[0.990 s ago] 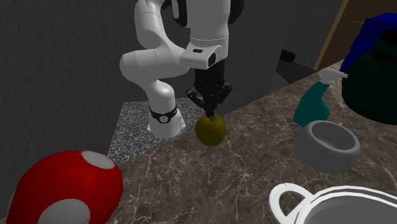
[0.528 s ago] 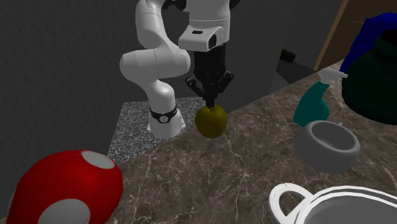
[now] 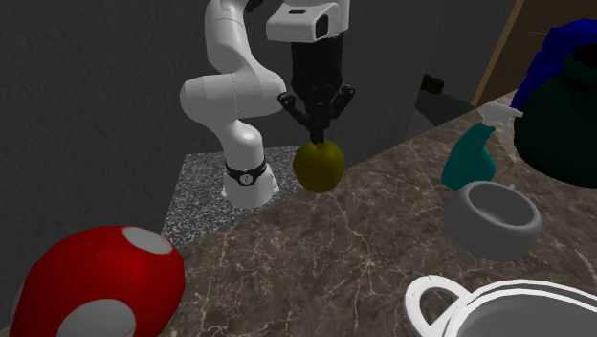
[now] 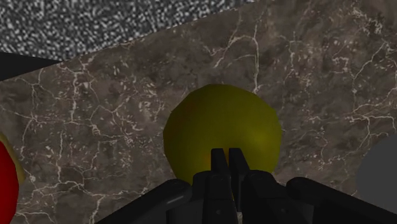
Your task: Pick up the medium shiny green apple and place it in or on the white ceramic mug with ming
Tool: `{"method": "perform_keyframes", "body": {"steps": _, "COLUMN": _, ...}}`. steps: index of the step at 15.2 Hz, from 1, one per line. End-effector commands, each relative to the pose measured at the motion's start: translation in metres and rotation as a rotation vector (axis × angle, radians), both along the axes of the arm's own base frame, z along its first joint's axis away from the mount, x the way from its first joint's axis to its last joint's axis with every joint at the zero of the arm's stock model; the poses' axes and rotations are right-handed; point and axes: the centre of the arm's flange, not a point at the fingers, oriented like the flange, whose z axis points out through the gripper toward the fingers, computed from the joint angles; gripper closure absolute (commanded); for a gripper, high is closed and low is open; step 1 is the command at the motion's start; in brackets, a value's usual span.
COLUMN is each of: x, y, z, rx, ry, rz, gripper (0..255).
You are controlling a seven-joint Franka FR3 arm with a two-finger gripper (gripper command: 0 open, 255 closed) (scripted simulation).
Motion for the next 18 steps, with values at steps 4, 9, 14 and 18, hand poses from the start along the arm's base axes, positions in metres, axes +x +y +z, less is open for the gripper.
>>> {"method": "perform_keyframes", "body": {"steps": 4, "x": 0.0, "y": -0.001, "z": 0.027, "rx": 0.0, "ry": 0.0, "rz": 0.0, "gripper": 255}}
{"method": "perform_keyframes", "body": {"steps": 9, "x": 0.0, "y": -0.001, "z": 0.05, "rx": 0.0, "ry": 0.0, "rz": 0.0, "gripper": 255}}
{"method": "perform_keyframes", "body": {"steps": 14, "x": 0.011, "y": 0.063, "z": 0.063, "rx": 0.0, "ry": 0.0, "rz": 0.0, "gripper": 255}}
{"method": "perform_keyframes", "body": {"steps": 18, "x": 0.021, "y": 0.114, "z": 0.072, "rx": 0.0, "ry": 0.0, "rz": 0.0, "gripper": 255}}
